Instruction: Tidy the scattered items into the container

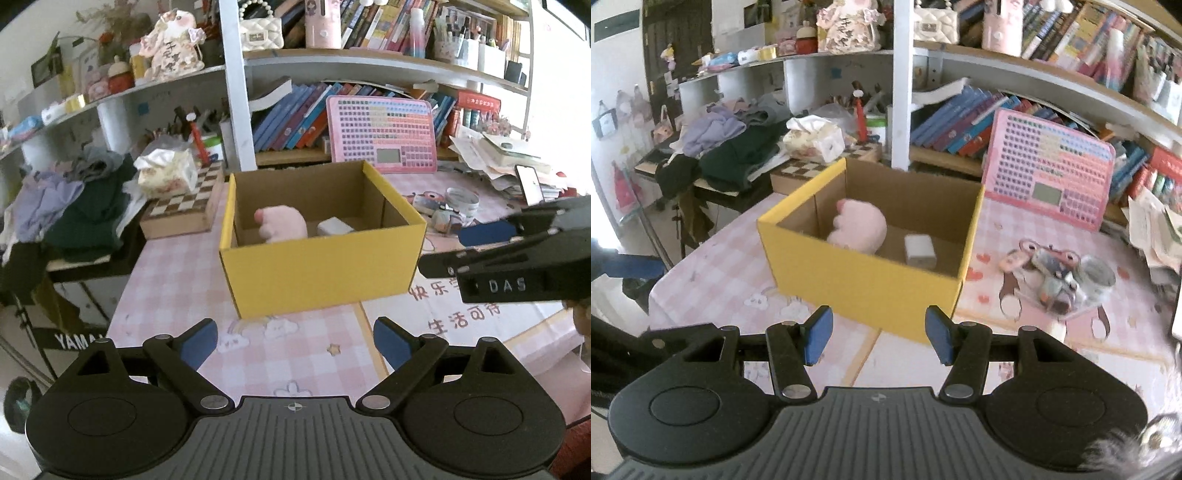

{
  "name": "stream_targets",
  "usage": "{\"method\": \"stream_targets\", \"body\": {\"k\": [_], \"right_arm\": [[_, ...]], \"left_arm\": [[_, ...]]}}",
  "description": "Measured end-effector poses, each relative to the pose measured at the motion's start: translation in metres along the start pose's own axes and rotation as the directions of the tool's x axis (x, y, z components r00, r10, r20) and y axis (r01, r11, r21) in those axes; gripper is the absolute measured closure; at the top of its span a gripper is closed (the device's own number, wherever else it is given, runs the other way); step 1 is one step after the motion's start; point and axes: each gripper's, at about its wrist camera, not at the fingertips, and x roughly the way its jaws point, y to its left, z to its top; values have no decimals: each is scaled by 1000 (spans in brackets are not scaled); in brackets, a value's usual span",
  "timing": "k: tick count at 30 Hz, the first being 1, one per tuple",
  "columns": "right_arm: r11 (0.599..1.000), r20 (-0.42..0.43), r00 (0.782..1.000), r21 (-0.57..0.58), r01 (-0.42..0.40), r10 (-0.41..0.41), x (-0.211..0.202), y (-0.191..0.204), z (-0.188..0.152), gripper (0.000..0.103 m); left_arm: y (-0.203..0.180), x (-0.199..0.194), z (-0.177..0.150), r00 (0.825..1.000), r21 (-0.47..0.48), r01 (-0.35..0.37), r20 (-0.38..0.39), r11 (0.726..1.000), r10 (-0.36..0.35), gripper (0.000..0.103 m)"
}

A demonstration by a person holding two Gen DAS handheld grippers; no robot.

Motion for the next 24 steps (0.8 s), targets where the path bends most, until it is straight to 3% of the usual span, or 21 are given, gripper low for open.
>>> {"method": "stream_targets", "body": {"k": [15, 24], "right_arm": [[996, 27, 996, -27, 89, -88, -21, 17, -49, 45], [992, -50, 991, 21, 125, -124, -24, 10, -70, 41]], "left_arm": [[-3, 2, -36, 999, -87, -8, -54, 996, 3, 9], [-15, 10, -42, 995, -74, 36, -87, 997, -43, 9]]}}
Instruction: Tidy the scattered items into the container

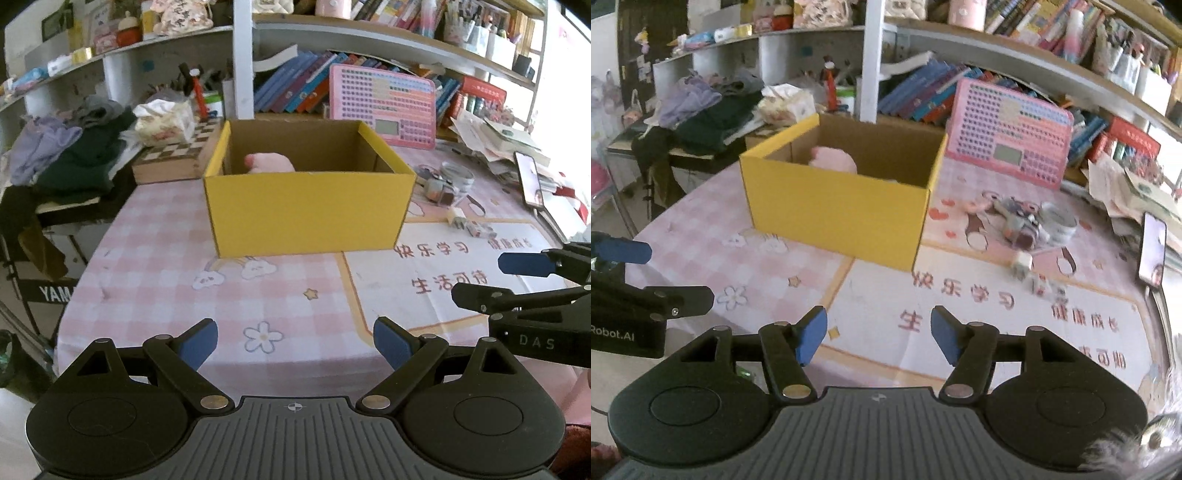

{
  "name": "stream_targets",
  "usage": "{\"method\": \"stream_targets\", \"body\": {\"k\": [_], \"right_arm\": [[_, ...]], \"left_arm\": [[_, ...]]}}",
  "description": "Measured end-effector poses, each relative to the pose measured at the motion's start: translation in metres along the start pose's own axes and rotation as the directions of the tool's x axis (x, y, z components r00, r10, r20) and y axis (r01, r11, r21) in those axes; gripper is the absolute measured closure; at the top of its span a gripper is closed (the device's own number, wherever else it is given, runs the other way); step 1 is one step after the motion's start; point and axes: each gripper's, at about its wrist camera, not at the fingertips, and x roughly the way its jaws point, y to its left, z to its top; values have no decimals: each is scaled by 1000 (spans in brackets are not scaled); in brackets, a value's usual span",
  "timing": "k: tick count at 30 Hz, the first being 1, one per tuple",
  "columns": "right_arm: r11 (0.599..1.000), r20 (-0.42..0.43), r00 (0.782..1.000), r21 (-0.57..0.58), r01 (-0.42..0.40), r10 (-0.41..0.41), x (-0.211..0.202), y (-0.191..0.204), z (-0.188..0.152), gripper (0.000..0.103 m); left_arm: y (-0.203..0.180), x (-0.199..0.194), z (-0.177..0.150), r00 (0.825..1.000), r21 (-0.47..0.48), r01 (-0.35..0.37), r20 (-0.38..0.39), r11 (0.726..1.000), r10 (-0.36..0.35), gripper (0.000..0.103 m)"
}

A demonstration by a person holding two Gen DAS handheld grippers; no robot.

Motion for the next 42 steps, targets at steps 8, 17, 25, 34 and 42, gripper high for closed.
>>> {"method": "stream_targets", "body": {"k": [8, 17, 25, 34, 42], "right_arm": [[998, -57, 998, 61, 35, -32, -1, -16, -12, 33], [985, -84, 993, 141, 97, -85, -8, -39, -24, 32], [978, -112, 986, 155, 141, -125, -16, -57, -36, 31], [966, -126, 980, 189, 177, -155, -15, -84, -41, 31], [963, -148, 976, 197, 185, -158, 0, -115, -39, 31]], "left_arm": [[-22, 11, -7, 997, 56, 58, -56, 997, -55, 9], [-44, 20, -3, 991, 104, 120, -78, 987, -112, 10], [-76, 28, 4, 980, 171, 188, -99, 967, -173, 10], [-102, 37, 11, 971, 205, 232, -104, 951, -214, 10], [-134, 56, 27, 963, 252, 266, -106, 930, -246, 11]]}}
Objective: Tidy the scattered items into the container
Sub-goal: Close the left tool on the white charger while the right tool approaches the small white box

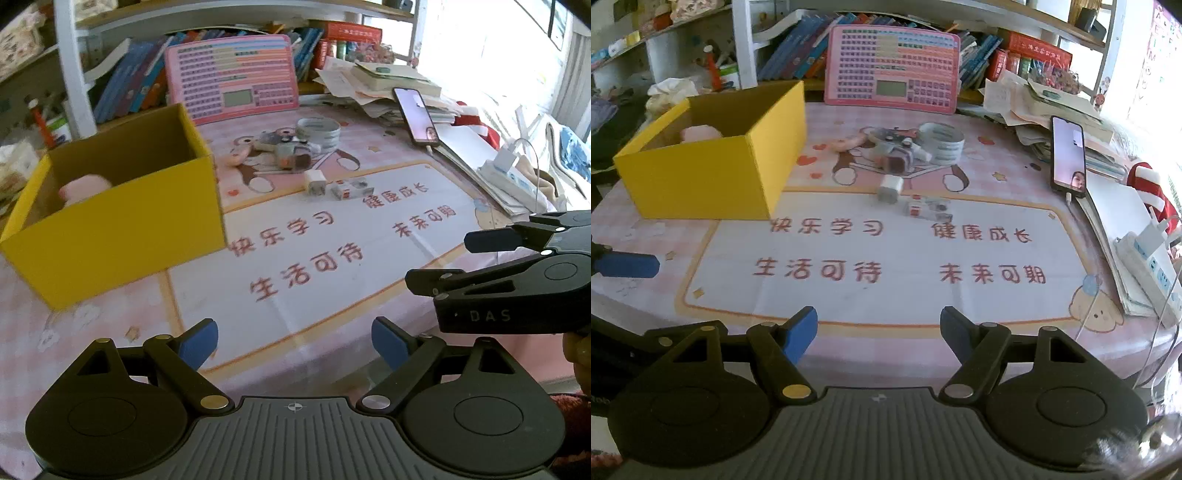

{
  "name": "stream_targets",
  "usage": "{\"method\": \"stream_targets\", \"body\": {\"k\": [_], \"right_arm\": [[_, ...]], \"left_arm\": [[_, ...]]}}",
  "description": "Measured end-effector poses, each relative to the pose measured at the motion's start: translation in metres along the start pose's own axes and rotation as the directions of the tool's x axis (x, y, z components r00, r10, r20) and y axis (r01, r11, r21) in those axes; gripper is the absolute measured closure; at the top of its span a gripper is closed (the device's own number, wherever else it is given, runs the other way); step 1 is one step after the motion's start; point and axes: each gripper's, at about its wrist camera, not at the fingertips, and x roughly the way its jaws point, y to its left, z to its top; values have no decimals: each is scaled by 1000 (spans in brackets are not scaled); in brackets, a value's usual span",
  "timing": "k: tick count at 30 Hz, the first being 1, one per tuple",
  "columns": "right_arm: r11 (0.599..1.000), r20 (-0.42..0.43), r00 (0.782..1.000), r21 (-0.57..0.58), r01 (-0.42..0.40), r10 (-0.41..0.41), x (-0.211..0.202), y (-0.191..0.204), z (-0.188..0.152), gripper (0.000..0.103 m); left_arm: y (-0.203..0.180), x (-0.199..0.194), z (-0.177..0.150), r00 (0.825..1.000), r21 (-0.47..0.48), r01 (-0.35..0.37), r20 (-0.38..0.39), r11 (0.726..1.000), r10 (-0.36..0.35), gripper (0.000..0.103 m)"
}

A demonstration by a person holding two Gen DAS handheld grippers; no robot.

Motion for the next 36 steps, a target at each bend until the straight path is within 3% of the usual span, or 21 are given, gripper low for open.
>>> {"method": "stream_targets", "body": {"k": [10, 20, 36], "right_arm": [[999, -4, 1000, 28, 15, -15, 29, -47, 26, 33], [999, -15, 999, 35, -37, 37, 74, -81, 56, 34], [989, -64, 987, 29, -145, 146, 159, -88, 101, 39]], "left_arm": [[-27, 42, 39, 999, 54, 41, -4, 998, -41, 18], [-39, 83, 75, 1000, 66, -31, 6, 997, 31, 18], [-35, 128, 107, 988, 44, -150, -17, 988, 151, 19]]}}
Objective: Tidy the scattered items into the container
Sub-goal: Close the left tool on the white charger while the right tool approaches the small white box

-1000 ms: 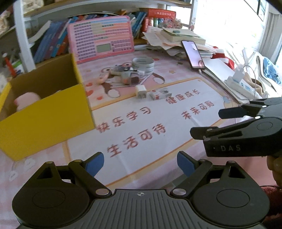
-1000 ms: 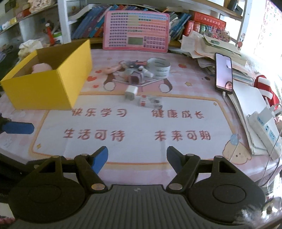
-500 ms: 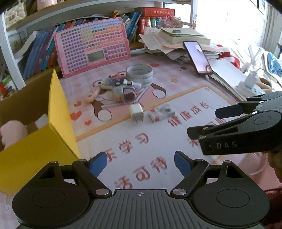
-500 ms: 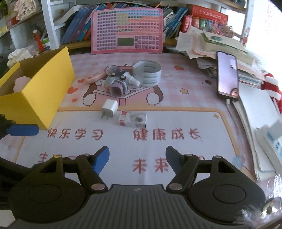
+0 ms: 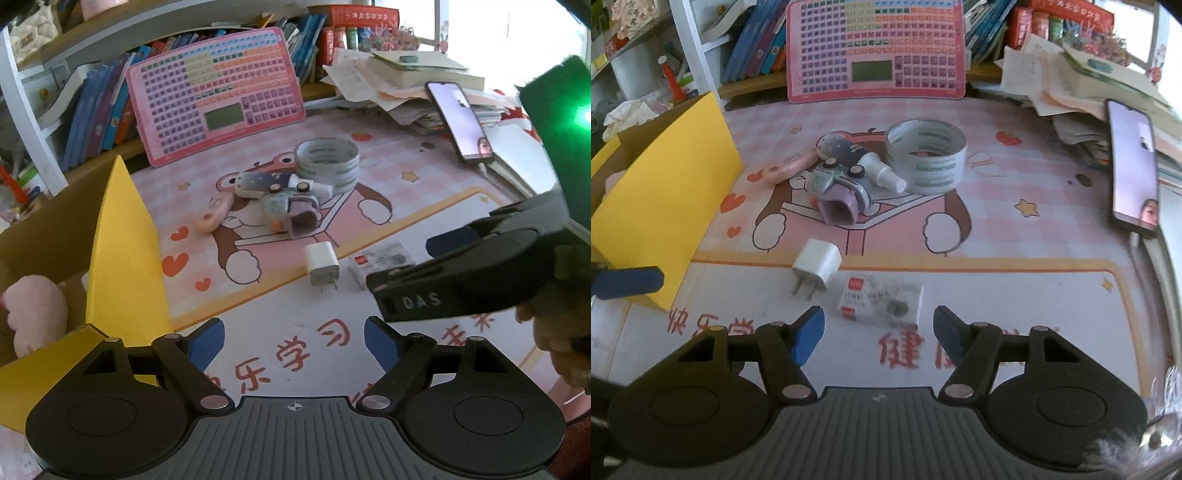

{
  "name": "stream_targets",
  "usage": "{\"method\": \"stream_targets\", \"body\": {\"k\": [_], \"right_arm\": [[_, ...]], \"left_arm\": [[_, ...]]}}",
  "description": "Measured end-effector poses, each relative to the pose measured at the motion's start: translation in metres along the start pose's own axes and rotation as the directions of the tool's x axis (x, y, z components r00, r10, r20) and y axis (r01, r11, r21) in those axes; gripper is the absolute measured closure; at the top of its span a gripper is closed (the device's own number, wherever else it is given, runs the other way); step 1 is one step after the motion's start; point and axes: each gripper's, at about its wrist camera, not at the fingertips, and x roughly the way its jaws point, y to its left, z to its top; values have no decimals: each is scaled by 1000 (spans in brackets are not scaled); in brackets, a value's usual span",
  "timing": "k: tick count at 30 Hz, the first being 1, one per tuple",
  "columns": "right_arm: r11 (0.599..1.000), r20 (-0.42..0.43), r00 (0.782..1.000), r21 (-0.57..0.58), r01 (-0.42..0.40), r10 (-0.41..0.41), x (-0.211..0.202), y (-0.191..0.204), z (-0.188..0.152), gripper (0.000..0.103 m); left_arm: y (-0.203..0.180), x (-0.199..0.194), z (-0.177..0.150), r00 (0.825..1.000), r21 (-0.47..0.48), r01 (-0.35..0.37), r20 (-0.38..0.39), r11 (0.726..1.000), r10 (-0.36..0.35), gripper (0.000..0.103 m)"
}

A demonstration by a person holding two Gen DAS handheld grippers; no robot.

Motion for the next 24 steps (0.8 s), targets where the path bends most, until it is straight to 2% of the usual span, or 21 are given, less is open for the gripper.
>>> {"method": "stream_targets", "body": {"k": [6, 8, 12, 19, 21, 24], "right_arm": [[1000, -27, 1000, -12, 0, 0, 20, -5, 8, 39], [1000, -31, 1000, -25, -5, 4, 24, -8, 9, 47], [1000, -21, 1000, -21, 16, -17, 22, -21, 10, 47], [999, -20, 999, -10, 35, -35, 15, -41, 6, 47], [999, -16, 999, -14, 38, -38, 13, -44, 4, 47], [999, -13, 999, -2, 49, -49, 12, -51, 1, 48]], "left_arm": [[1, 11, 6, 1000, -11, -24, -15, 1000, 23, 19], [0, 15, 8, 999, -12, -25, -20, 1000, 25, 19], [-3, 27, 15, 999, -9, -22, -44, 1000, 22, 21], [-9, 53, 30, 997, -35, 9, -76, 999, -12, 33], [-10, 61, 36, 997, -50, 2, -81, 999, -6, 34], [-15, 73, 43, 996, -49, -16, -87, 999, 12, 41]]}}
